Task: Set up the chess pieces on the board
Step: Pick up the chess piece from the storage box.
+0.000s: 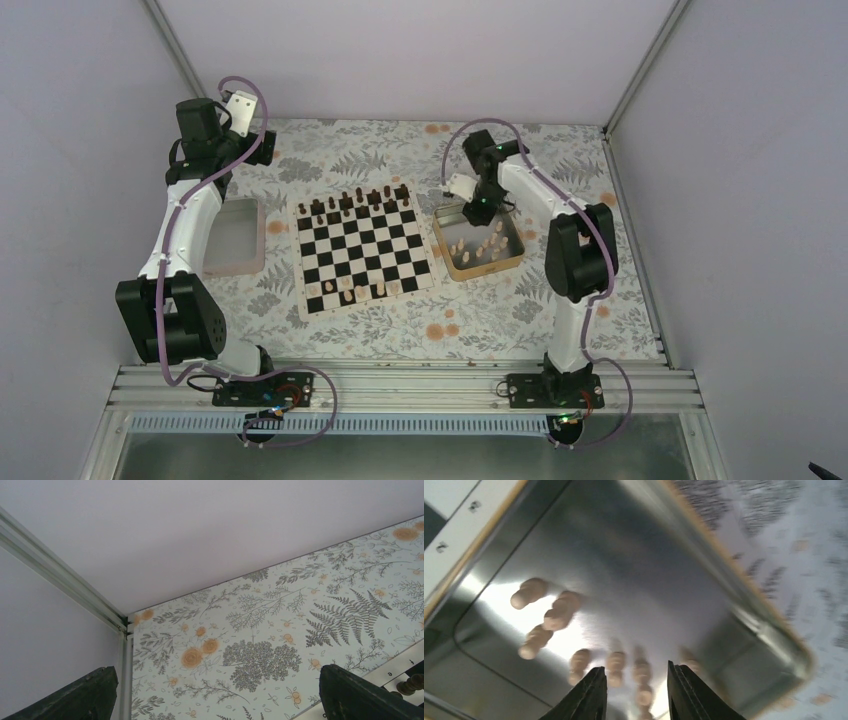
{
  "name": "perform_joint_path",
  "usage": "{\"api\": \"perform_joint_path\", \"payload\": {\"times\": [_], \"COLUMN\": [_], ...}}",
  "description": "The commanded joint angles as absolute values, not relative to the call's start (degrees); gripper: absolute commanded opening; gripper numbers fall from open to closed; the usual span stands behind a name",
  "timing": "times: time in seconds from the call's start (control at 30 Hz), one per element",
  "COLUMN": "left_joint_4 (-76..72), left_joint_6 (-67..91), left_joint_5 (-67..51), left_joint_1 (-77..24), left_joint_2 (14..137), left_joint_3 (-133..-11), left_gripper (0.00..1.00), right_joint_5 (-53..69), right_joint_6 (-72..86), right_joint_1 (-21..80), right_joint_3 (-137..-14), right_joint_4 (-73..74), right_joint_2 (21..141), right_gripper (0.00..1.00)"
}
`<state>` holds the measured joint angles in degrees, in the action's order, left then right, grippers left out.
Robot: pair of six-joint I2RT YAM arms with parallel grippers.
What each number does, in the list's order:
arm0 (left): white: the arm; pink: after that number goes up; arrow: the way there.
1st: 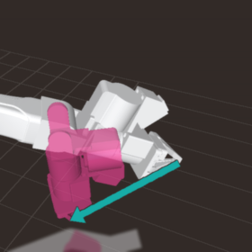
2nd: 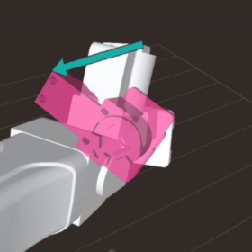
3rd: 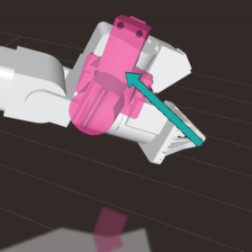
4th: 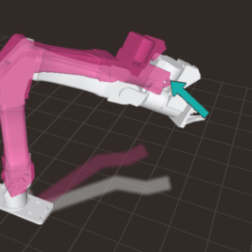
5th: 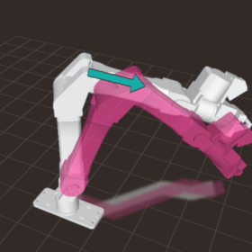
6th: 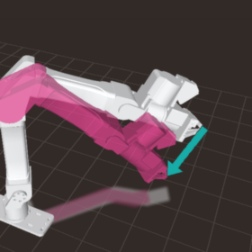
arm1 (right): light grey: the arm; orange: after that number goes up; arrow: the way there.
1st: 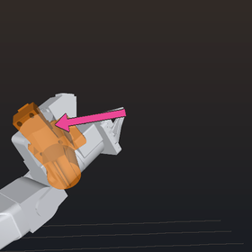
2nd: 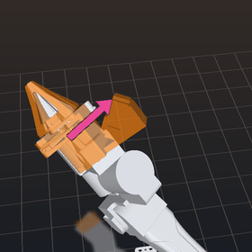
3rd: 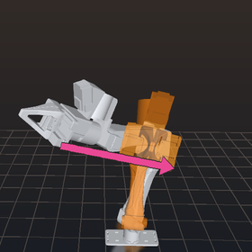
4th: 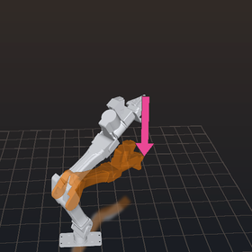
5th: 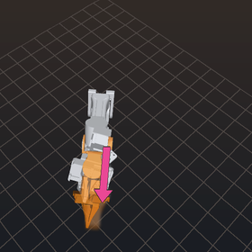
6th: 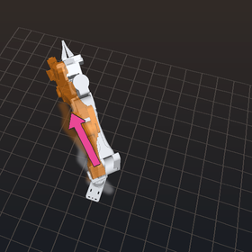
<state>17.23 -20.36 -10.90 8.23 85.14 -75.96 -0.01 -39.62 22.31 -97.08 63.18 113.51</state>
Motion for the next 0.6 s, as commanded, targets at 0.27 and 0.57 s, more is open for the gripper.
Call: {"api": "perform_joint_path", "payload": {"times": [0.27, 0.57], "left_joint_4": [16.41, 16.44], "left_joint_6": [-20.56, -20.61], "left_joint_5": [-9.87, -9.86], "left_joint_1": [8.26, 8.25], "left_joint_2": [85.87, 86.13], "left_joint_3": [-76.93, -76.95], "left_gripper": [1.00, 1.00], "right_joint_5": [7.10, 6.01], "right_joint_6": [-40.17, -41.08], "right_joint_1": [25.79, 25.83], "right_joint_3": [-90.88, -89.17], "right_joint_4": [60.80, 58.87], "right_joint_2": [113.47, 114.90], "right_gripper": [0.37, 0.38]}}
